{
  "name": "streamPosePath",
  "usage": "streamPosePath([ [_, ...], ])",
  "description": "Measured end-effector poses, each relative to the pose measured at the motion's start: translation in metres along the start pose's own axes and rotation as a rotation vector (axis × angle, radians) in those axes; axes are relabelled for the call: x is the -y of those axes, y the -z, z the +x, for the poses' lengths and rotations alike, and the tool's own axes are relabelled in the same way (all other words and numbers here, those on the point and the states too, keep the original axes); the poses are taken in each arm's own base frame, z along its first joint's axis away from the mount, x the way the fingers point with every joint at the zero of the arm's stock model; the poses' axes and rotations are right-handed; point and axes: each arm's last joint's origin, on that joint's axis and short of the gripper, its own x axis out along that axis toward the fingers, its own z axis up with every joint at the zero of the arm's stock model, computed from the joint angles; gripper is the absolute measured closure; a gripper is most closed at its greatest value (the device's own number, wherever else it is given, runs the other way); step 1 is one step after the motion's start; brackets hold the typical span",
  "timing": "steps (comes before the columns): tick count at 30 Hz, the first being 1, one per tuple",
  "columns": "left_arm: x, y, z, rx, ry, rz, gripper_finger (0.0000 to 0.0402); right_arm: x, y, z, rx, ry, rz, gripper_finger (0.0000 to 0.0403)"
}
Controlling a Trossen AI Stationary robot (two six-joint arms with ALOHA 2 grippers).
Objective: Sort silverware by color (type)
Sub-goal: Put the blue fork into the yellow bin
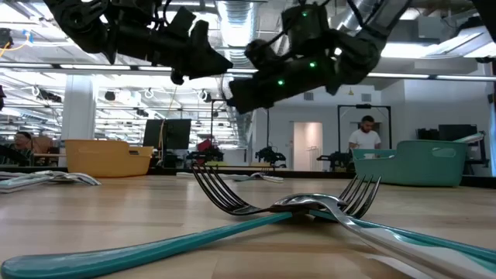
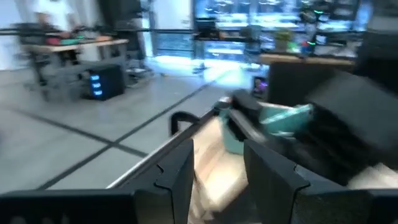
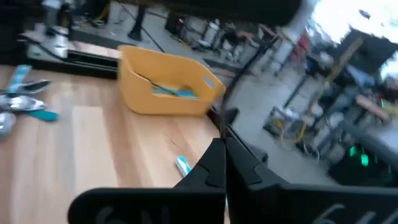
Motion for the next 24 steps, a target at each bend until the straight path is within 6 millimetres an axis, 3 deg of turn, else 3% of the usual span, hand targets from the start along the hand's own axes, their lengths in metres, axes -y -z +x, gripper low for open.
streamPosePath([
  [7, 0.002, 0.003, -0.005, -0.047, -0.102, -0.014, 0.032, -0.002, -0.017, -0.003, 0.04, 0.084, -0.056, 0.0394],
  [17, -0.001, 0.001, -0.021, -0.15, -0.138, -0.045, 0.0359, 0.003, -0.011, -0.003, -0.041, 0.08, -0.042, 0.0384],
  [24, 0.001, 0.011, -0.031, -0.288, -0.143, -0.092, 0.036, -0.008, 0.01, -0.01, -0.357, -0.345, 0.026, 0.0321],
])
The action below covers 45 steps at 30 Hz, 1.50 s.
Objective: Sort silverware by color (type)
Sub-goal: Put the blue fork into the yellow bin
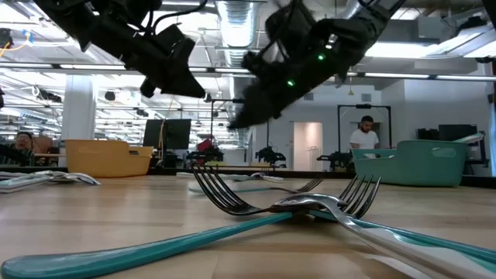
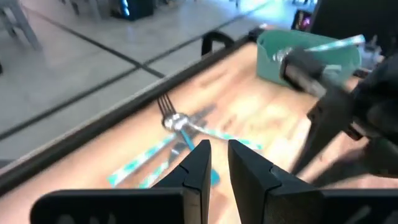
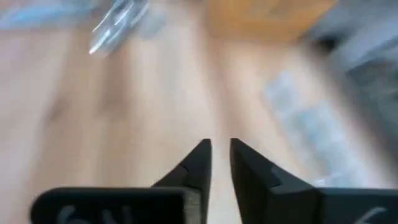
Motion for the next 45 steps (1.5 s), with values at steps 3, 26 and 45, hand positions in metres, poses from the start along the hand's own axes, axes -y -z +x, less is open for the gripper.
streamPosePath([
  [3, 0.005, 0.002, -0.003, -0.013, 0.023, 0.001, 0.036, -0.006, 0.014, -0.001, -0.177, -0.257, 0.033, 0.0287],
  [26, 0.036, 0.012, -0.021, -0.013, 0.098, 0.024, 0.036, -0.074, 0.048, -0.018, -0.341, -0.443, -0.23, 0.0298],
  [45, 0.034, 0.012, -0.019, -0.021, 0.109, 0.03, 0.027, -0.017, 0.035, -0.008, -0.242, -0.304, -0.083, 0.0392],
])
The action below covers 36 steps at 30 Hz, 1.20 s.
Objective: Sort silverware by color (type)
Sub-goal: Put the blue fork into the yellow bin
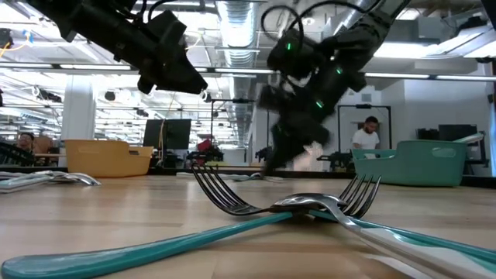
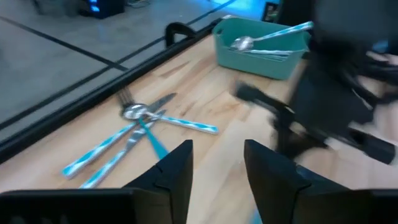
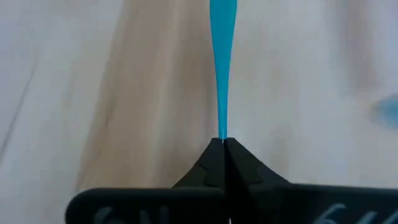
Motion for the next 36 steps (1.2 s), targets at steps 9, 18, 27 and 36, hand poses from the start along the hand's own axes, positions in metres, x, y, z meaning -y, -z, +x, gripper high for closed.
streamPosePath([
  [9, -0.005, 0.006, -0.002, -0.048, -0.084, -0.185, 0.0252, 0.039, -0.045, -0.021, 0.535, 0.243, 0.349, 0.0396],
  [18, -0.015, 0.0, 0.0, -0.002, -0.152, -0.171, 0.0252, 0.03, -0.06, -0.027, 0.705, 0.26, 0.242, 0.0396],
  [27, -0.009, -0.016, 0.001, 0.126, -0.066, -0.002, 0.0257, 0.013, -0.067, -0.029, 0.715, 0.346, 0.126, 0.0396],
  [36, -0.007, -0.01, 0.001, 0.056, 0.012, -0.067, 0.0287, 0.015, -0.065, -0.028, 0.677, 0.444, 0.118, 0.0396],
])
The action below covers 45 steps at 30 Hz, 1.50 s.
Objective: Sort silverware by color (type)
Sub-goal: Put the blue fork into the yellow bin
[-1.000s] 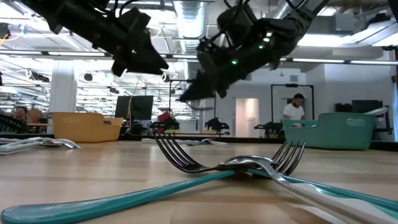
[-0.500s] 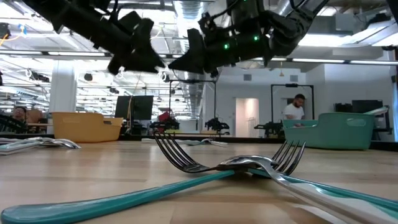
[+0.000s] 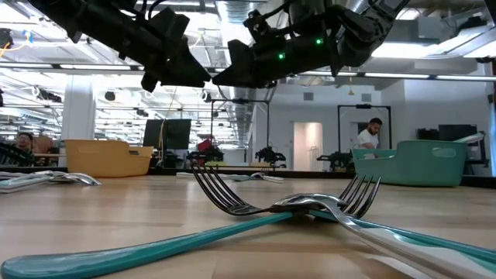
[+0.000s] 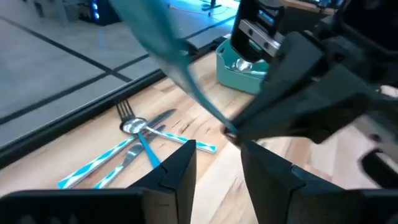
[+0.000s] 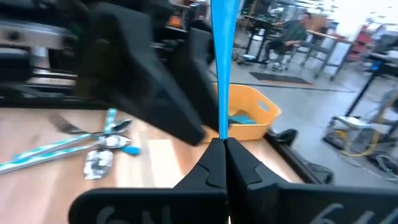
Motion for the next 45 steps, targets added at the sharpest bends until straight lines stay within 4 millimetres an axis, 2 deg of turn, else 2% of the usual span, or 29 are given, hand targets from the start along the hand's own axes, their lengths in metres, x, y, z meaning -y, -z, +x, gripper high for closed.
streamPosePath([
  [5, 0.0, 0.0, 0.0, -0.004, 0.015, -0.008, 0.026, 0.004, 0.0, 0.001, -0.003, 0.062, -0.041, 0.0396],
  [11, -0.008, -0.006, 0.003, 0.057, -0.101, -0.04, 0.0209, 0.002, -0.002, 0.0, 0.015, 0.056, -0.099, 0.0395],
  [15, -0.012, -0.012, 0.003, 0.097, -0.113, -0.046, 0.0195, -0.001, -0.004, -0.001, 0.021, 0.051, -0.117, 0.0394],
  [26, -0.009, -0.016, 0.003, 0.129, -0.038, 0.006, 0.0225, 0.002, -0.005, -0.001, 0.032, 0.058, -0.123, 0.0394],
  [34, -0.006, -0.014, 0.002, 0.083, 0.062, 0.018, 0.0227, 0.003, -0.003, 0.0, 0.031, 0.052, -0.14, 0.0394],
  [45, -0.007, -0.015, 0.002, 0.095, 0.046, 0.087, 0.0227, 0.002, -0.004, 0.0, 0.041, 0.027, -0.139, 0.0394],
])
